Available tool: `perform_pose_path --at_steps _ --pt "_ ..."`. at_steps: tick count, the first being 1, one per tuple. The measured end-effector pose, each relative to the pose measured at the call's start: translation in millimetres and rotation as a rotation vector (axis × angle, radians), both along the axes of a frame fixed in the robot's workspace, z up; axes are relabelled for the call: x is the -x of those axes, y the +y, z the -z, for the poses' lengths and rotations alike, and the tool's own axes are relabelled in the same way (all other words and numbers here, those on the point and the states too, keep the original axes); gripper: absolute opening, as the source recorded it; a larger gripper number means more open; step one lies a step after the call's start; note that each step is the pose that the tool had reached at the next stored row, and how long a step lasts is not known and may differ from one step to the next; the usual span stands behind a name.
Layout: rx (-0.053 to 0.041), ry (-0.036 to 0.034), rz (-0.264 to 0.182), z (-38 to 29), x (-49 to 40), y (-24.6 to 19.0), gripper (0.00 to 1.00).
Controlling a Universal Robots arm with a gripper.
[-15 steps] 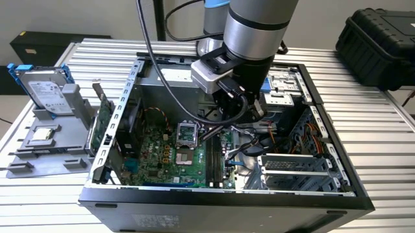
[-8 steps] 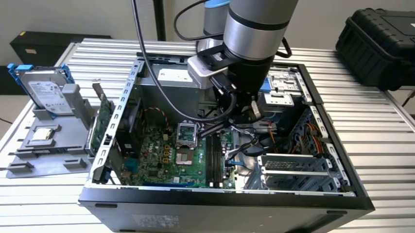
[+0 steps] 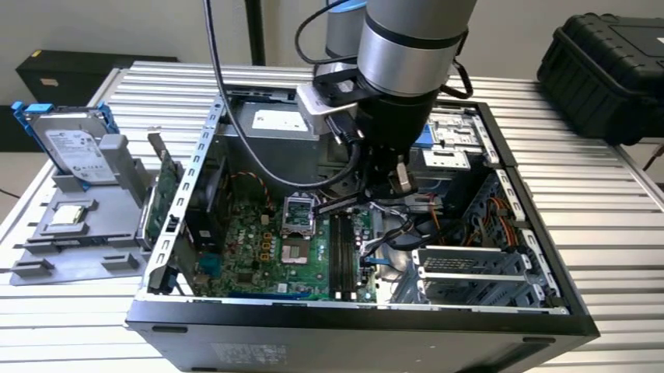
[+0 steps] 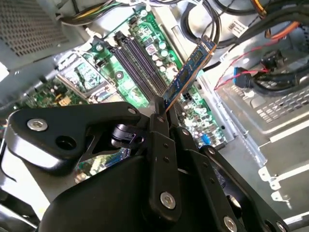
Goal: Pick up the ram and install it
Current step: 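Insert the ram into the slot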
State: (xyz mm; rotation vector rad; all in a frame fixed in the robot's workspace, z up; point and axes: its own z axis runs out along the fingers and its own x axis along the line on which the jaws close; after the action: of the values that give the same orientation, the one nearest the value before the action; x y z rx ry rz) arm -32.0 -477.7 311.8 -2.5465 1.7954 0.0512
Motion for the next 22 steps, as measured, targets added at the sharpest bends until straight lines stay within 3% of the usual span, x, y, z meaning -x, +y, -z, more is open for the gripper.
perform_pose_path --at_steps 22 --pt "0.0000 0.0000 0.400 1.9 0.0 0.0 0.00"
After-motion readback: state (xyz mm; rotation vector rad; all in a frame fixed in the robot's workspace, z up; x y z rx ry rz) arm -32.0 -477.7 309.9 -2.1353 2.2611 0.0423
